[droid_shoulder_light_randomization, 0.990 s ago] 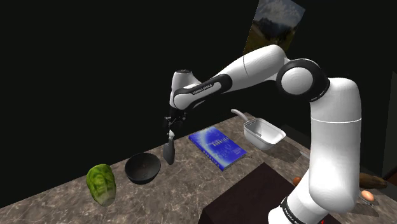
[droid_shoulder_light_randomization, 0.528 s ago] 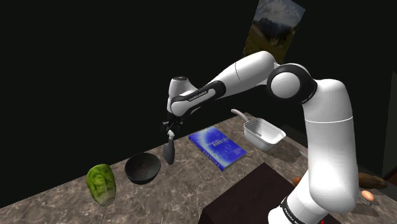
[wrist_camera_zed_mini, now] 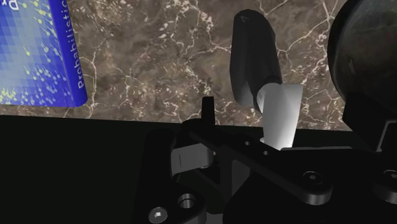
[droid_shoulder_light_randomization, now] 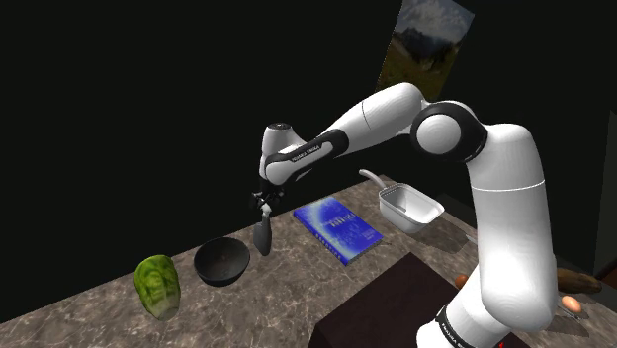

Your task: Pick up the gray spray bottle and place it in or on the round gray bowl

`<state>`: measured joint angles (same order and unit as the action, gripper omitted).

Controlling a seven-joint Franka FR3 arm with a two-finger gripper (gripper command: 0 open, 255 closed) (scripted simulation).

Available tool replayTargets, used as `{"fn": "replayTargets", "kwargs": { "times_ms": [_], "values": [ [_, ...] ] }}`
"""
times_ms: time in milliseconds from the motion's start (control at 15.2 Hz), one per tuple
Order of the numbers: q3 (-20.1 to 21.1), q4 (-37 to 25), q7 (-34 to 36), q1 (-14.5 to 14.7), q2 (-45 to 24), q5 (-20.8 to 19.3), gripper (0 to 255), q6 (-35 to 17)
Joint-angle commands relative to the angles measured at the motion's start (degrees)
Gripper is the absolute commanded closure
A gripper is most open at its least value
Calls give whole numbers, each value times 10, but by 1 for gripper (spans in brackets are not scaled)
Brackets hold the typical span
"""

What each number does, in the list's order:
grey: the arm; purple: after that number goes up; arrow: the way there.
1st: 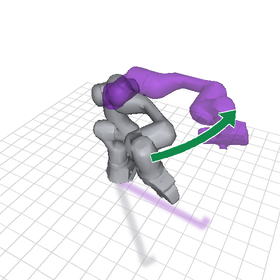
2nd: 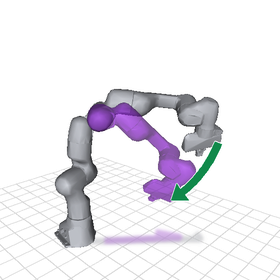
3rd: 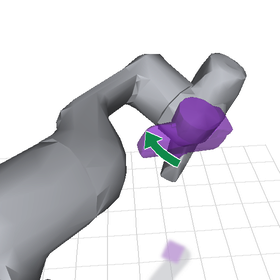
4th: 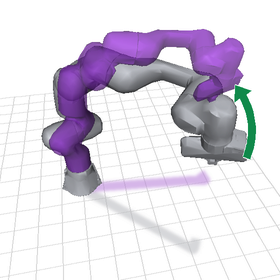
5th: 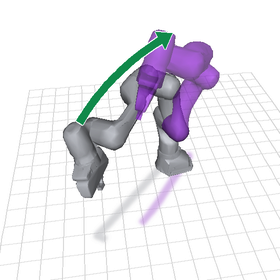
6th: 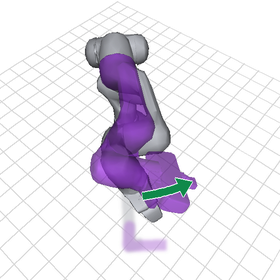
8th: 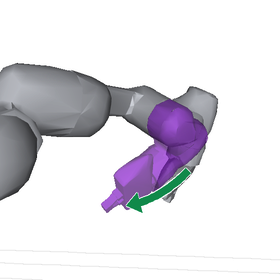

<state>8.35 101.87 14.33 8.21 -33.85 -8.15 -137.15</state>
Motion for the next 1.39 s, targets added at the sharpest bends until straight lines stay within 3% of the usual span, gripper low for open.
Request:
{"fn": "replayTargets", "kwargs": {
  "times_ms": [0,66,660,1320],
  "values": [
    [0,0,0,0,0,0,0,0],
    [0,0,0,0,0,0,255,0],
    [0,0,0,0,0,0,255,0],
    [7,-7,-7,-5,49,11,255,55]
  ]
}}
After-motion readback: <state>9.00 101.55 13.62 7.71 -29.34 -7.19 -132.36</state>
